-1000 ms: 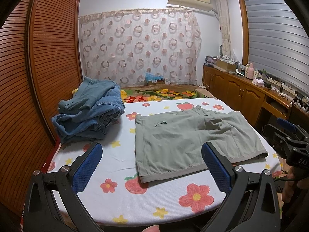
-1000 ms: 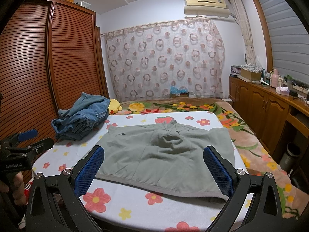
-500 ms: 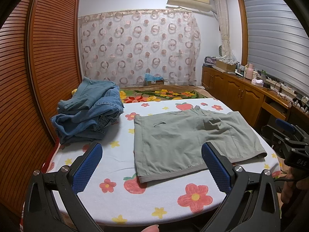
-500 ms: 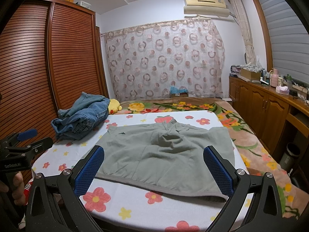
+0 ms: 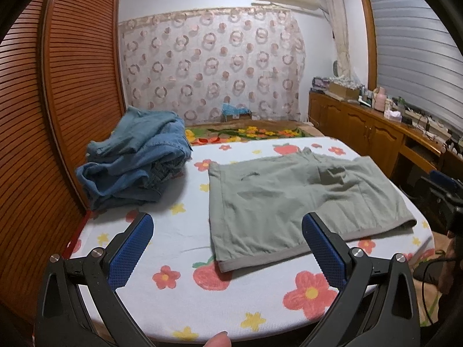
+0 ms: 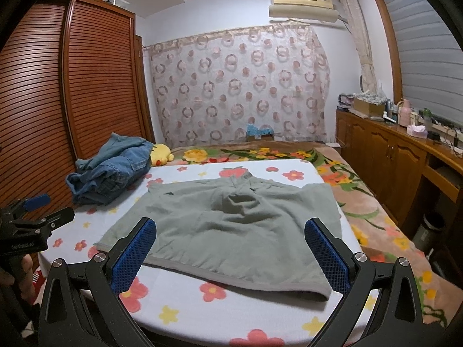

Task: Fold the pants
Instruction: 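Lower both grippers to the pants hem and close on the fabric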

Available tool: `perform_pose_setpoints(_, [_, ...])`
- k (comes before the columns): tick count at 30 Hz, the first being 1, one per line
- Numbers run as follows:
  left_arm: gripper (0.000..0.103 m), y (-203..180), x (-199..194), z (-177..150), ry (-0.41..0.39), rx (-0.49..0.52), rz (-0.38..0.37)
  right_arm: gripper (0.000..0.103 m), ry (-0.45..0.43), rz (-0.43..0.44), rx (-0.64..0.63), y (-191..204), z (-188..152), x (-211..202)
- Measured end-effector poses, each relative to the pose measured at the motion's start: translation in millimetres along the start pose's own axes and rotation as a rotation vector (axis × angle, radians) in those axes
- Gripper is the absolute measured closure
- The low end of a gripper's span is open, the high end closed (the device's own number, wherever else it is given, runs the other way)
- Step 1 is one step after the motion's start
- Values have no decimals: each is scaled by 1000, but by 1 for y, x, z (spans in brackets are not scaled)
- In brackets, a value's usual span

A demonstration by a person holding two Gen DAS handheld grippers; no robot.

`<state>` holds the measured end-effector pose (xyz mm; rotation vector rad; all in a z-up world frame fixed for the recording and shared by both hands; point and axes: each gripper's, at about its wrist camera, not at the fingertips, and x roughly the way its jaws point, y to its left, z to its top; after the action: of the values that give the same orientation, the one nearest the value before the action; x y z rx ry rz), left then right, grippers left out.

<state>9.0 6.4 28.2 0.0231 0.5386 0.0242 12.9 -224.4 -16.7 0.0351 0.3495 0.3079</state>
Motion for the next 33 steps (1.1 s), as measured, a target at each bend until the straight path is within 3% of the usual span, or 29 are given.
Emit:
perform_pose_setpoints(6, [0, 4, 19, 1, 39, 1, -34, 0, 23, -21, -10, -1, -2, 3])
perform_pose_setpoints(14, [0, 1, 31, -33, 87, 13, -66, 0, 72, -50, -16, -3, -1, 6])
perform_pose_setpoints(25, [0, 8, 56, -53, 137, 18, -96, 1, 125, -75, -23, -7, 3, 10])
perform_pose_setpoints(33, [1, 20, 71, -67, 200, 11, -110, 8, 160, -87, -1, -15, 8, 14])
